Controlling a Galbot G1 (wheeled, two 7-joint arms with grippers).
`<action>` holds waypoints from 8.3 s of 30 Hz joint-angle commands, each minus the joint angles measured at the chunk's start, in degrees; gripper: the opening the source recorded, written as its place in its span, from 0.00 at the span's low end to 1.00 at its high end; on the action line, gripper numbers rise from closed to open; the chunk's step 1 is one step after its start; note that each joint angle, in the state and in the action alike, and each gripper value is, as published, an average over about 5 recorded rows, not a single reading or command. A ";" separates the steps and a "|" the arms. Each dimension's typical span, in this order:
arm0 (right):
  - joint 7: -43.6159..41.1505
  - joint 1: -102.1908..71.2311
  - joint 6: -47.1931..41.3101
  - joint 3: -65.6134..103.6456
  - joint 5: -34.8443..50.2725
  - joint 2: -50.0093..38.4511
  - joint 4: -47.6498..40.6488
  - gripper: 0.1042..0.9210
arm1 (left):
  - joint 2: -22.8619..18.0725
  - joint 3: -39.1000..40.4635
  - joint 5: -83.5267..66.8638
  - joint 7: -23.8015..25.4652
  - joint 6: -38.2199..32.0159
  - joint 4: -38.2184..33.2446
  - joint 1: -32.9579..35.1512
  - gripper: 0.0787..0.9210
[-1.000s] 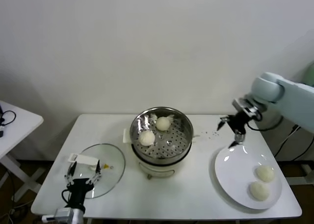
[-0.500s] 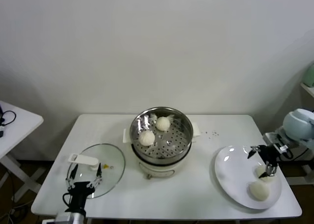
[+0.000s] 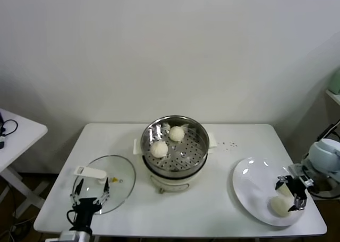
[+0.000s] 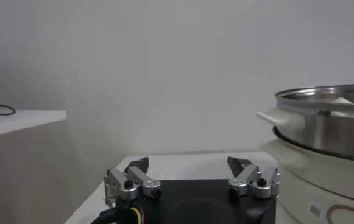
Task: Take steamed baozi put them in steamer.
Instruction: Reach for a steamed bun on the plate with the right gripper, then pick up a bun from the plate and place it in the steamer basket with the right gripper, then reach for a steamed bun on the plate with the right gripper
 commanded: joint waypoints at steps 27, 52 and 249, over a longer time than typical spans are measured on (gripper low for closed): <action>0.62 -4.28 -0.68 1.51 -5.27 3.31 -2.16 0.83 | 0.06 -0.33 0.02 -0.07 -0.28 1.19 -0.10 0.88; -4.28 33.99 5.15 -15.60 5.15 7.63 2.83 0.74 | 0.16 -0.02 0.43 0.09 0.40 0.36 -0.33 0.88; 3.21 -10.49 7.87 17.42 -18.14 10.27 -15.59 0.79 | -0.22 2.82 4.05 0.56 2.43 -4.25 1.87 0.88</action>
